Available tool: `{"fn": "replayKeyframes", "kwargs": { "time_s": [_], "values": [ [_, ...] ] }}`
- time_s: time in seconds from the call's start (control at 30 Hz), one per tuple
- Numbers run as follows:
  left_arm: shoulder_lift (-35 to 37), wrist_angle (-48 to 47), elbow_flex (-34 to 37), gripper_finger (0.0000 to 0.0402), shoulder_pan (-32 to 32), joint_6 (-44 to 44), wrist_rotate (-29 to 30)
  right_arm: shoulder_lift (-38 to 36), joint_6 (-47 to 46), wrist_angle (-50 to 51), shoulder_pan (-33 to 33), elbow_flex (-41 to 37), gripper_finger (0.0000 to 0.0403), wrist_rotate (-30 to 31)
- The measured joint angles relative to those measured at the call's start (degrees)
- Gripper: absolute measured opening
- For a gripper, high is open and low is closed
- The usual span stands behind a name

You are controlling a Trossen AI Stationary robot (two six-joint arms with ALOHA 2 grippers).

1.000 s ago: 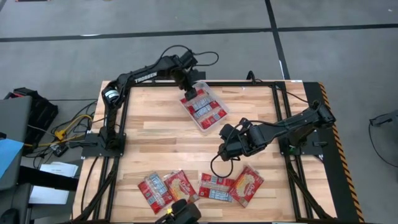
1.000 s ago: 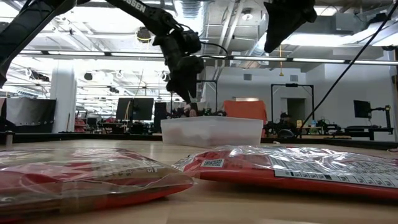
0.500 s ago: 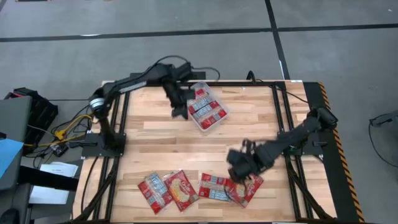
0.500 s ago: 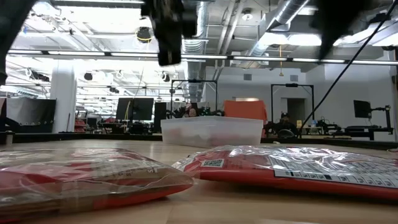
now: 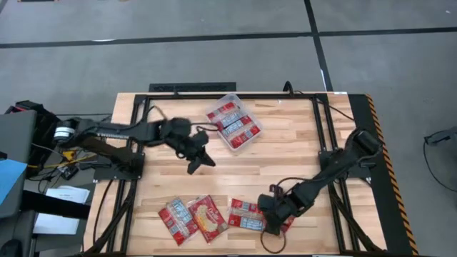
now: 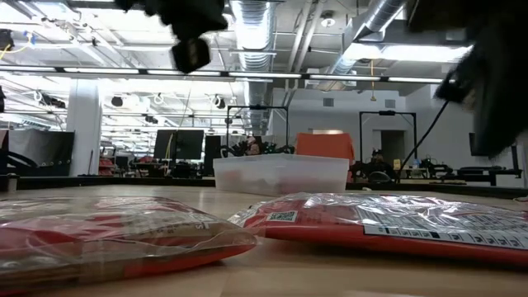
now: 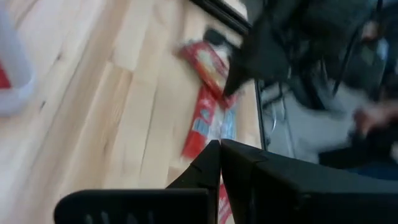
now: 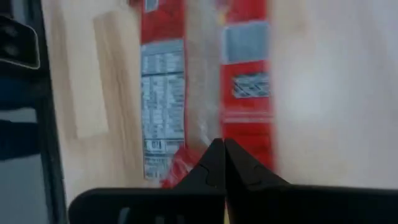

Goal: Sort popcorn bags into baskets
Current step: Put the red popcorn bag into the white bin

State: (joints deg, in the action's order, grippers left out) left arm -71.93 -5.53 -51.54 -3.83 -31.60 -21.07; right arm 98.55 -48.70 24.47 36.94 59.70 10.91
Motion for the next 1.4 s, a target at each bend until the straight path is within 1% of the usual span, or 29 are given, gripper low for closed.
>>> {"fn": "replayKeyframes", "kwargs": {
  "time_s": [0.07, 0.1, 0.13, 0.2, 0.3, 0.33, 0.4, 0.5, 0.6, 0.77, 0.83, 0.9, 0.97, 1.03, 1.1, 1.17, 1.23, 1.33, 1.4],
  "values": [
    [2.3, 6.6, 5.9, 0.0000, 0.9, -6.0, 2.4, 2.4, 4.3, -2.0, -0.2, -0.1, 0.0006, -3.3],
    [3.4, 9.0, 8.6, 0.0000, 1.2, -8.7, 3.0, 4.2, 5.4, -4.7, -0.6, 0.4, 0.0005, -5.6],
    [4.3, 11.1, 10.9, 0.0000, 1.6, -11.2, 3.6, 5.7, 5.8, -6.4, -0.7, 0.6, 0.0005, -6.5],
    [5.1, 14.7, 14.3, 0.0000, 2.6, -15.4, 5.0, 7.6, 6.2, -6.1, -0.4, 1.2, 0.0006, -6.9],
    [6.7, 14.3, 17.3, 0.0003, 4.0, -17.8, 6.5, 8.6, 6.8, -6.8, -0.5, 1.7, 0.0016, -6.1],
    [6.6, 14.5, 17.9, 0.0008, 4.6, -18.3, 7.3, 8.5, 7.1, -6.3, -1.0, 1.7, 0.0017, -5.9],
    [7.2, 11.6, 19.1, 0.0026, 5.6, -18.8, 7.9, 8.5, 8.2, -5.3, -2.5, 1.7, 0.0016, -5.1],
    [6.7, 11.1, 19.2, 0.0071, 7.6, -18.1, 10.9, 7.7, 12.8, -3.9, -5.7, 1.6, 0.0008, -3.9],
    [5.9, 10.6, 19.7, 0.0133, 8.3, -17.4, 13.8, 7.8, 17.0, -4.3, -9.5, 1.6, 0.0005, -3.3],
    [4.8, 8.3, 20.0, 0.0237, 7.9, -16.9, 16.8, 8.0, 22.0, -5.3, -16.4, 1.5, 0.0021, -1.8],
    [3.4, 8.0, 19.9, 0.0265, 7.5, -16.6, 19.3, 8.1, 24.7, -6.6, -19.1, 1.5, 0.0023, -1.6],
    [1.7, 8.0, 20.0, 0.0282, 6.1, -15.5, 20.5, 8.2, 27.9, -6.9, -21.1, 2.3, 0.0019, -1.3],
    [-1.2, 9.6, 19.9, 0.0288, 4.0, -14.4, 19.8, 8.3, 30.7, -6.9, -22.0, 4.2, 0.0011, -1.3],
    [-4.4, 11.2, 20.0, 0.0290, 2.2, -13.3, 17.6, 8.2, 31.6, -6.1, -21.8, 6.5, 0.0006, -1.7],
    [-8.3, 14.6, 19.9, 0.0290, 0.4, -11.6, 15.0, 7.8, 31.7, -4.3, -20.9, 8.1, 0.0006, -1.8],
    [-12.1, 17.0, 19.9, 0.0290, -1.4, -11.1, 12.8, 7.6, 30.5, -4.8, -19.6, 8.8, 0.0010, -1.5],
    [-15.8, 18.9, 20.0, 0.0291, -2.9, -11.1, 10.8, 7.6, 28.8, -4.5, -18.2, 8.8, 0.0017, 0.6],
    [-20.7, 25.0, 19.8, 0.0291, -4.4, -11.4, 6.6, 7.8, 27.8, -3.4, -16.7, 8.7, 0.0020, 3.9],
    [-23.6, 28.5, 19.8, 0.0291, -4.8, -11.4, 3.2, 7.8, 27.5, -4.1, -16.6, 8.5, 0.0016, 4.1]
  ]
}}
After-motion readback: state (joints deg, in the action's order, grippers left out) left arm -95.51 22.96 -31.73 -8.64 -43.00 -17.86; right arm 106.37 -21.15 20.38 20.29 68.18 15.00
